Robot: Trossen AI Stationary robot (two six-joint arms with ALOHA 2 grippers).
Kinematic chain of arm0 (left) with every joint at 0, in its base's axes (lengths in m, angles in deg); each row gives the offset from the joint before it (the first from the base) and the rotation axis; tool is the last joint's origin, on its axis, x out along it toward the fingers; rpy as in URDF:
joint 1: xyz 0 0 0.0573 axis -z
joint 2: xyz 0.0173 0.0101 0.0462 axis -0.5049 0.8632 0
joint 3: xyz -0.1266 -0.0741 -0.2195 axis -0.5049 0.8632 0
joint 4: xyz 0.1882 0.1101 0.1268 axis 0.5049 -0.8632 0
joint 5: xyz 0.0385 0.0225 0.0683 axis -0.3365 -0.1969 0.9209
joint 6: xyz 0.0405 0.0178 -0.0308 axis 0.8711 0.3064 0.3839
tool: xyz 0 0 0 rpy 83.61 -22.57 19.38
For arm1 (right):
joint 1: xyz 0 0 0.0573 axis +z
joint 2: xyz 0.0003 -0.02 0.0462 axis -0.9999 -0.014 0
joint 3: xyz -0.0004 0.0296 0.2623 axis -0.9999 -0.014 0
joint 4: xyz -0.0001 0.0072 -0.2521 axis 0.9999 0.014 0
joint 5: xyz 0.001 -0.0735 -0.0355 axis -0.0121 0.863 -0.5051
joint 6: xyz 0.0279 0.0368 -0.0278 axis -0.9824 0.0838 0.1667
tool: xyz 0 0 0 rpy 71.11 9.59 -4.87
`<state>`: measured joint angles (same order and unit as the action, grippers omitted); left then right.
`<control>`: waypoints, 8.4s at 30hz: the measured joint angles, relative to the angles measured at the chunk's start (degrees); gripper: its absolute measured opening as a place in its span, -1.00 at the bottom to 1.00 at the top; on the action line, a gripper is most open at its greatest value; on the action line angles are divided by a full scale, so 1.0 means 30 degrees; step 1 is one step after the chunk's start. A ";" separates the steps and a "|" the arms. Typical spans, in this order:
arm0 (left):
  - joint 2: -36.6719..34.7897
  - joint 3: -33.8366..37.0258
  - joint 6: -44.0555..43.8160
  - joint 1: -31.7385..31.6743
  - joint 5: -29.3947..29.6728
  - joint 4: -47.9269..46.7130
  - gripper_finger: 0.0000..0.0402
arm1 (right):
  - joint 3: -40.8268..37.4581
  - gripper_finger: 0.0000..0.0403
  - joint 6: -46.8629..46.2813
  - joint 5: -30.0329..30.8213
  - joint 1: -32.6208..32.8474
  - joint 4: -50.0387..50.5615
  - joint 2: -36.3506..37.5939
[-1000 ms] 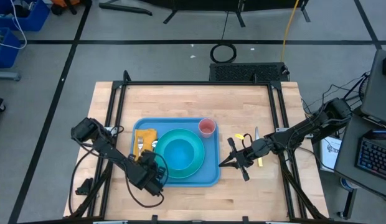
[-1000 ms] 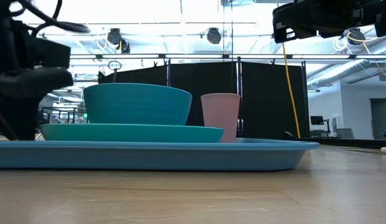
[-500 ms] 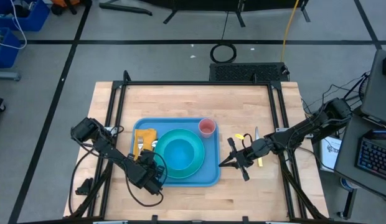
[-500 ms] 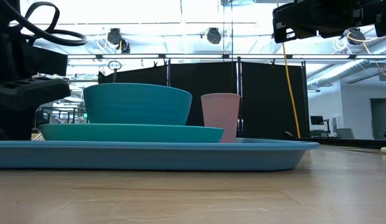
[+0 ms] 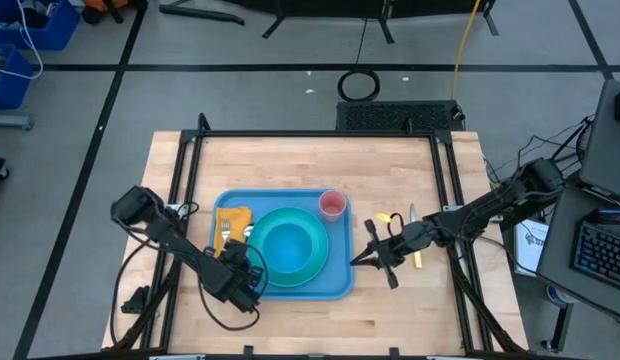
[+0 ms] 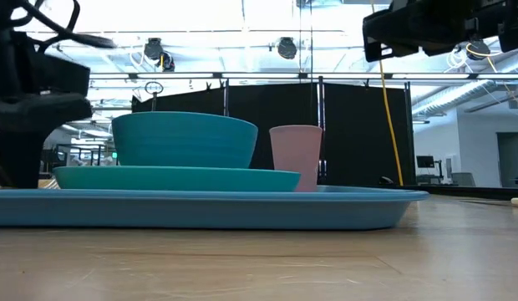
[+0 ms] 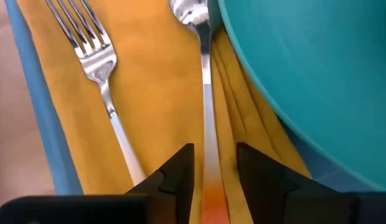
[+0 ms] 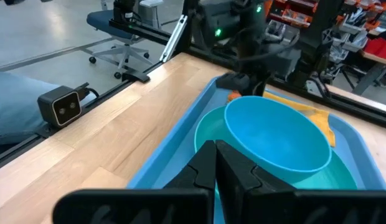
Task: Set up tray
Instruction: Put the orange spoon on the blue serving tray to the right of the orange fork, then adjust the orange fork and orange spoon on the yellow napkin
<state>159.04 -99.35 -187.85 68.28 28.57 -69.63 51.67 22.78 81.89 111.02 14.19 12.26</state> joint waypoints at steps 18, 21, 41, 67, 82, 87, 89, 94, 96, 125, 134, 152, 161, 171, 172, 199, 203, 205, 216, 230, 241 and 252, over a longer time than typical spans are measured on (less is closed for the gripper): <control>-0.0381 -0.0008 0.0271 0.0153 0.0092 -0.0176 -0.39 | 0.0000 -1.00 0.0130 -0.0020 -0.0007 -0.1808 -0.1934; -0.0431 -0.0008 0.0430 0.0254 0.0058 -0.0191 -0.39 | 0.0000 -1.00 0.0123 -0.0020 -0.0007 -0.1848 -0.1934; -0.0860 -0.0010 -0.0510 0.0796 0.1447 0.0320 -0.39 | 0.0000 -1.00 0.0123 -0.0027 -0.0007 -0.1846 -0.1934; -0.0581 0.1867 -0.0349 0.0646 0.0447 0.2739 -0.66 | 0.0000 -1.00 0.0108 -0.0027 -0.0007 -0.1984 -0.1934; -0.0476 0.1383 0.0127 0.0638 0.0358 0.2297 -0.86 | 0.0000 -1.00 0.0108 -0.0027 -0.0007 -0.1984 -0.1934; -0.0541 0.1297 0.0029 0.0663 0.0559 0.2342 -0.94 | 0.0000 -1.00 0.0108 -0.0027 -0.0007 -0.1977 -0.1934; -0.0537 0.1256 -0.0062 0.0734 0.0646 0.2313 -0.96 | 0.0000 -1.00 0.0101 -0.0030 -0.0007 -0.1977 -0.1934; -0.0469 0.0920 0.0131 0.0775 0.0710 0.1963 -0.97 | 0.0000 -1.00 0.0108 -0.0027 -0.0007 -0.1977 -0.1934; -0.0461 0.0775 0.0125 0.0795 0.0693 0.1869 -0.98 | 0.0000 -1.00 0.0108 -0.0027 -0.0007 -0.1977 -0.1934; -0.0512 -0.1231 -0.3339 0.0540 -0.2432 -0.4791 -0.99 | 0.0000 -1.00 0.0108 -0.0034 -0.0007 -0.1977 -0.1934; -0.0512 -0.0619 -0.0446 -0.2208 -0.3709 -0.3425 -0.99 | 0.0000 -1.00 0.0101 -0.0034 -0.0007 -0.1977 -0.1934; -0.0512 -0.0182 0.0164 -0.3049 -0.4364 -0.3085 -0.99 | 0.0000 -1.00 0.0101 -0.0034 -0.0007 -0.1978 -0.1934; -0.0566 0.0849 0.0613 -0.3600 -0.4483 -0.0924 -0.94 | 0.0000 -1.00 0.0101 -0.0034 -0.0007 -0.1823 -0.1934; -0.0588 0.1450 0.0876 -0.3460 -0.4847 -0.0230 -0.92 | 0.0000 -1.00 0.0094 -0.0034 -0.0007 -0.1795 -0.1934; -0.0585 0.1450 0.0691 -0.3420 -0.4798 -0.0223 -0.92 | 0.0000 -1.00 0.0101 -0.0034 -0.0007 -0.1809 -0.1934; -0.0498 0.0830 0.0312 -0.3228 -0.3547 0.0326 -0.57 | 0.0000 -1.00 0.0101 -0.0027 -0.0007 -0.1751 -0.1934; -0.0498 0.0830 0.0504 -0.3228 -0.3729 0.0262 -0.56 | 0.0000 -1.00 0.0101 -0.0027 -0.0007 -0.1751 -0.1934; -0.0498 0.0786 0.0535 -0.3228 -0.3807 0.0205 -0.56 | 0.0000 -1.00 0.0101 -0.0027 -0.0015 -0.1751 -0.1934; -0.0490 -0.0397 0.0986 -0.2734 -0.3008 0.0191 -0.56 | 0.0000 -1.00 0.0101 -0.0021 -0.0029 -0.1706 -0.1934; -0.0490 -0.0525 0.1083 -0.2739 -0.0627 -0.1004 -0.56 | 0.0000 -1.00 0.0101 -0.0020 -0.0029 -0.1700 -0.1934; -0.0498 -0.0245 -0.0279 -0.2776 -0.1488 -0.1188 -0.56 | 0.0000 -1.00 0.0101 -0.0020 -0.0029 -0.1700 -0.1934; -0.0498 0.0386 -0.0809 -0.2645 -0.1943 -0.0898 -0.56 | 0.0000 -1.00 0.0050 -0.0020 -0.0029 -0.1693 -0.1931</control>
<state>157.55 -98.19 -190.28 60.35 22.74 -72.32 51.67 22.93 81.83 110.93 9.12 6.46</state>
